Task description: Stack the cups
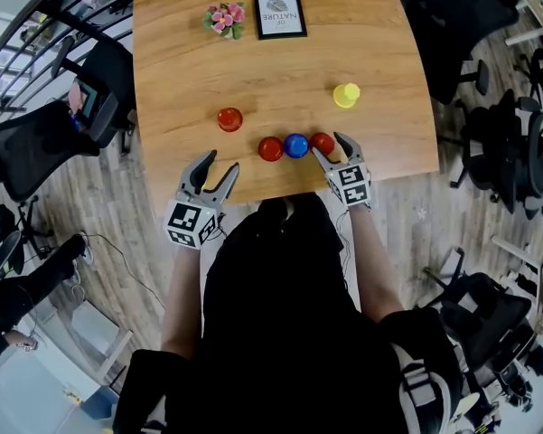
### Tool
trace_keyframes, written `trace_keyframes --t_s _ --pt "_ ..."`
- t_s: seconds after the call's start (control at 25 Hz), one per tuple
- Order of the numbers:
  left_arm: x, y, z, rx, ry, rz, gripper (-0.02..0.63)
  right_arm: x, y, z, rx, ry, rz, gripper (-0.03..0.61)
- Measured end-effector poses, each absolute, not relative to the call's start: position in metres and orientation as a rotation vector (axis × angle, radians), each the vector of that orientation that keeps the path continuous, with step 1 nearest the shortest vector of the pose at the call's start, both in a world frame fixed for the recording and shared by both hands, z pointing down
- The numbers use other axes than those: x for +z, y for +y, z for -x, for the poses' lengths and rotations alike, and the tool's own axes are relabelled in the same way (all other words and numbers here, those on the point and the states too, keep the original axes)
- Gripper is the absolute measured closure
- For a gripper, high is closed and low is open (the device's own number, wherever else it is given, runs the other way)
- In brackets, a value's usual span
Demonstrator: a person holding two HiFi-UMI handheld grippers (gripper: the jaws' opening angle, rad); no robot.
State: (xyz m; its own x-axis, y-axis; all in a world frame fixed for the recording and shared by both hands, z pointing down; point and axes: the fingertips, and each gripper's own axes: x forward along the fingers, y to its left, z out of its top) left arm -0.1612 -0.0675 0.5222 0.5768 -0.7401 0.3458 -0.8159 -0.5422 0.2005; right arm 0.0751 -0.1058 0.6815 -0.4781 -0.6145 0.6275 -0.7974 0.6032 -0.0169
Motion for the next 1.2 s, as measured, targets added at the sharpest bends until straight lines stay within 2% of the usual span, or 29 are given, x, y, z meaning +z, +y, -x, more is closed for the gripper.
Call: trace_keyframes --t_s 1.2 --pt "0.528 -0.068 0.164 0.273 -1.249 -2.466 0.367 0.638 -0.101 -0.092 0.419 -2.295 -1.222 0.298"
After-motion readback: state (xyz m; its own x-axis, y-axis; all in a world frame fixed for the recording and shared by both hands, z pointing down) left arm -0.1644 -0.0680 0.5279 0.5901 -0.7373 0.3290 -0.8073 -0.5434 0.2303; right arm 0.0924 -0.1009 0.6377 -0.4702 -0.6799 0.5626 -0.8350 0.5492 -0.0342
